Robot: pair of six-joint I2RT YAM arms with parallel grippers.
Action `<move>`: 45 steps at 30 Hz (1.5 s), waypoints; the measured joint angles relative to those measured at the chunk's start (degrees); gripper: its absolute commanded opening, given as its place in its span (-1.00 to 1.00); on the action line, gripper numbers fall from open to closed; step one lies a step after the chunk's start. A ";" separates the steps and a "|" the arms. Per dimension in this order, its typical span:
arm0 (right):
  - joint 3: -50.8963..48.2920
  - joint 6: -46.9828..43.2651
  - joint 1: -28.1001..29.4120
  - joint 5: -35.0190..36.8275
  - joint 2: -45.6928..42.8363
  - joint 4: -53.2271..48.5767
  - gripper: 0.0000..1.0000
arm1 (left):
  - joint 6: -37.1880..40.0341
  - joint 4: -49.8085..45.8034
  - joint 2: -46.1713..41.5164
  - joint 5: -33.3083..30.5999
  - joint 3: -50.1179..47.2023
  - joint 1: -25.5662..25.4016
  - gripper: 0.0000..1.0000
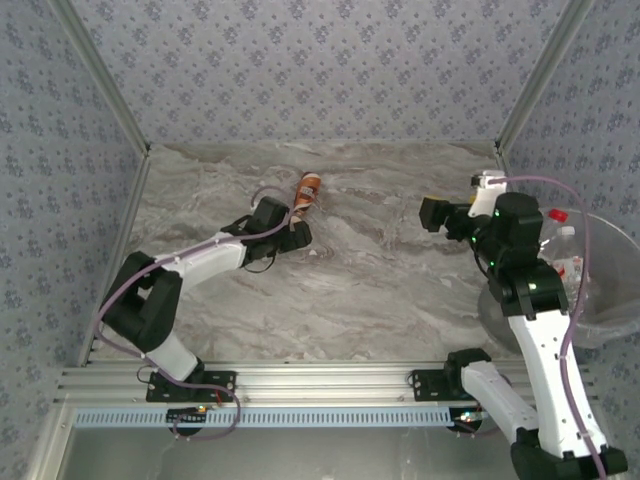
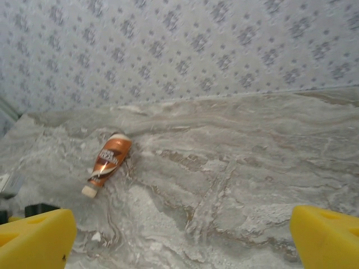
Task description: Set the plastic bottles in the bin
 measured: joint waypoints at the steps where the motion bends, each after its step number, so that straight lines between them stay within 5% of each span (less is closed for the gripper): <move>1: 0.00 -0.31 1.05 0.39 0.70 0.13 1.00 | 0.44 -0.31 0.98 -0.02 0.76 0.00 0.99; 20: -1.75 -2.89 6.05 3.02 -1.09 1.07 1.00 | 25.66 -9.90 19.56 -1.51 23.15 3.89 0.94; 37: -2.51 -2.80 6.16 3.21 -1.53 1.14 1.00 | 30.58 -15.82 31.30 3.17 35.71 6.25 0.49; 45: -3.28 -2.78 6.16 4.00 -1.03 1.33 1.00 | 29.88 -16.98 32.92 2.80 38.21 6.60 0.02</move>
